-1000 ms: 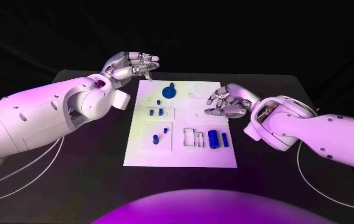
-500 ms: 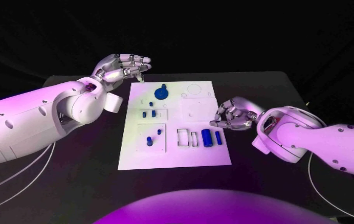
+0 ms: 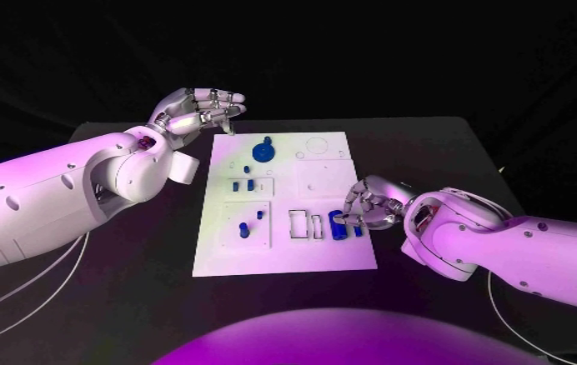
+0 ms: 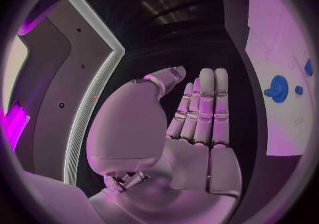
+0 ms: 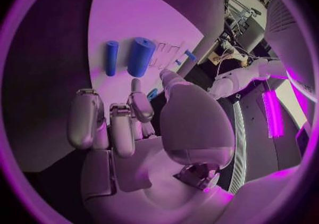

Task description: Assemble the parts on the task board

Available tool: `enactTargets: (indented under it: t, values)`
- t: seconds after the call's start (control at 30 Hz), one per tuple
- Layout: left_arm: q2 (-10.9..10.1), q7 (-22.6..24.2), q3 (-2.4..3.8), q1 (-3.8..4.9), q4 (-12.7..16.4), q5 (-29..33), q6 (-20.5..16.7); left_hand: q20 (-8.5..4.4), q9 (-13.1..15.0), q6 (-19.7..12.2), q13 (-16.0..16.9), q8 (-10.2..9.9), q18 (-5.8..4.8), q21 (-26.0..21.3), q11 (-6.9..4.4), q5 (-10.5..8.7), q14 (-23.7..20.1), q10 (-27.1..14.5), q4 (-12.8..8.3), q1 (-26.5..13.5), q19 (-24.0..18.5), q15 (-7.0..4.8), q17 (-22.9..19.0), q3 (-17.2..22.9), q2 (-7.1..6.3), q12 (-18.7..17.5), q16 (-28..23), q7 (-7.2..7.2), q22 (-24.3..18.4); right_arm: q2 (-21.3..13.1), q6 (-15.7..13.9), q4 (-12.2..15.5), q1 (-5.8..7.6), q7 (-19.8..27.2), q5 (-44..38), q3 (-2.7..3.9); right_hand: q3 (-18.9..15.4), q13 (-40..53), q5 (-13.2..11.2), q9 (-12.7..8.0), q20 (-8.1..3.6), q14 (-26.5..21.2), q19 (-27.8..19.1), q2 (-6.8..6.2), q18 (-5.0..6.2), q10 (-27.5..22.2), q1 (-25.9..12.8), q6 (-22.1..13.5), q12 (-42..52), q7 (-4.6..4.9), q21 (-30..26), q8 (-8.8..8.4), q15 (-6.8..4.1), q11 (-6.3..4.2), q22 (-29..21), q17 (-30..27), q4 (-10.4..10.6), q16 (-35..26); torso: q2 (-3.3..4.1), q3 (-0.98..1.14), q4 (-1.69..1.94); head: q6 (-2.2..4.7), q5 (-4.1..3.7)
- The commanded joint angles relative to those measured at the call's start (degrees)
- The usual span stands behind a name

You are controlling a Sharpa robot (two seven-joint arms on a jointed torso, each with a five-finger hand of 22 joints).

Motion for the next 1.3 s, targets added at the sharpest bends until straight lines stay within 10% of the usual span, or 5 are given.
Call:
enactTargets:
  t: [0.03, 1.3]
  values:
    - [-0.1, 0.4, 0.04, 0.02, 0.2, 0.5, 0.3, 0.1, -0.1, -0.5, 0.0, 0.2, 0.34, -0.3, -0.21, 0.25, -0.3, -0.4, -0.2, -0.2, -0.3, 0.1, 0.0, 0.0, 0.61, 0.1, 0.1, 0.76, 0.0, 0.6, 1.5, -0.2, -0.44, -2.9, -4.3, -0.04, -0.9, 0.1, 0.0, 0.2, -0.06, 3.9, 0.2, 0.02, -0.94, 0.0, -0.8, 0.2, 0.1, -0.08, 0.0, 0.36, -0.45, -0.06, 7.2, 4.0, 0.1, 0.2, 0.05, 0.04, -0.1, 0.0, 0.26]
    - [-0.3, 0.2, 0.04, 0.02, 0.3, 0.5, 0.4, 0.11, -0.1, -0.6, 0.1, 0.2, 0.34, -0.3, -0.2, 0.24, -0.3, -0.5, -0.2, -0.3, -0.3, 0.12, 0.0, 0.0, 0.59, 0.3, 0.1, 0.77, 0.0, 4.6, 3.2, -3.1, -3.0, -7.8, -11.3, -0.06, -4.8, 1.6, 0.6, 1.5, -0.32, 3.9, 0.3, 2.1, -0.98, 0.4, -1.4, 1.3, 0.4, -0.61, 0.1, 0.94, -0.79, -0.51, 7.6, 4.4, -0.1, 0.3, 0.02, 0.03, -0.12, 0.0, 0.67]
